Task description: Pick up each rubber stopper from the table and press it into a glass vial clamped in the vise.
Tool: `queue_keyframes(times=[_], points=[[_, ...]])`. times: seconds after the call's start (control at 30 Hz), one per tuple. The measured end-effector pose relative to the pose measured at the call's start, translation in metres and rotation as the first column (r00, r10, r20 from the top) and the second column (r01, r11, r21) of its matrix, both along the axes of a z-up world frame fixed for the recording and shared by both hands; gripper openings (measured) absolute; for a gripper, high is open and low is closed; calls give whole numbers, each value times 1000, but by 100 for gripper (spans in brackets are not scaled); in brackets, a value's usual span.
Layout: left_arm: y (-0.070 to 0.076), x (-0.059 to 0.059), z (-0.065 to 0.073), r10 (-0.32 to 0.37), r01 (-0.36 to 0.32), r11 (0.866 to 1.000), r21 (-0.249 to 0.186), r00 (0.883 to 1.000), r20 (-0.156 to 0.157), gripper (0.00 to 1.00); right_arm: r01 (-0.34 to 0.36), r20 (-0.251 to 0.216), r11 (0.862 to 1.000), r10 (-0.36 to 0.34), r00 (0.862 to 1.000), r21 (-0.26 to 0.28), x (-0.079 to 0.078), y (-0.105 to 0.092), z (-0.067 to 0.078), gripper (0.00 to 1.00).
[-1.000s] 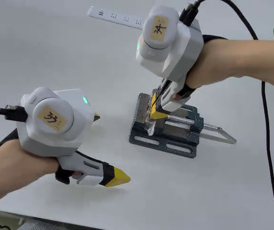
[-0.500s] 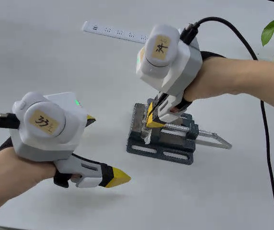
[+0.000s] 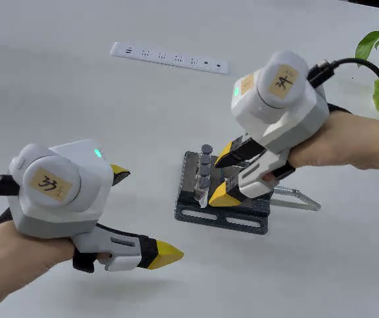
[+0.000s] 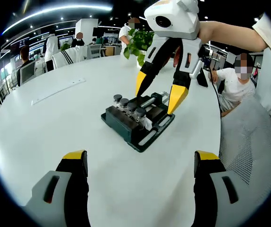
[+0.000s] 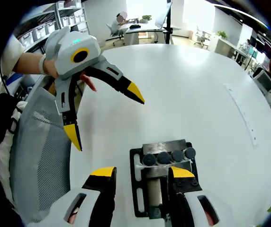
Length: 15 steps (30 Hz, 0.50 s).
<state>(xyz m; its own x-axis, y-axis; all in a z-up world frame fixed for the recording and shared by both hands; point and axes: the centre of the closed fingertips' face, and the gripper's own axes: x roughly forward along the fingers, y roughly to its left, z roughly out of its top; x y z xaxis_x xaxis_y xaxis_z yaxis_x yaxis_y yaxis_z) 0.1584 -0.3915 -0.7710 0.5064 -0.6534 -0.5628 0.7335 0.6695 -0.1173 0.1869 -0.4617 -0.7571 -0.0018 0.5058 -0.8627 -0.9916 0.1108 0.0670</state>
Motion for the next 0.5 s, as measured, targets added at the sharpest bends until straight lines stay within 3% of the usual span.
queue_keyframes(times=[0.13, 0.27, 0.43, 0.5], points=[[1, 1, 4, 3, -3, 1000, -11, 1000, 18, 94, 83, 10, 995, -84, 996, 62, -8, -13, -4, 53], [2, 3, 8, 12, -11, 1000, -27, 999, 31, 96, 170, 36, 977, -176, 984, 130, -9, -26, -8, 83], [5, 6, 10, 21, -20, 999, -36, 999, 45, 98, 269, 35, 949, -278, 960, 165, -11, -48, -14, 91], [5, 6, 10, 18, -16, 999, -39, 999, 44, 99, 280, 37, 945, -290, 956, 170, -15, -56, -17, 95]])
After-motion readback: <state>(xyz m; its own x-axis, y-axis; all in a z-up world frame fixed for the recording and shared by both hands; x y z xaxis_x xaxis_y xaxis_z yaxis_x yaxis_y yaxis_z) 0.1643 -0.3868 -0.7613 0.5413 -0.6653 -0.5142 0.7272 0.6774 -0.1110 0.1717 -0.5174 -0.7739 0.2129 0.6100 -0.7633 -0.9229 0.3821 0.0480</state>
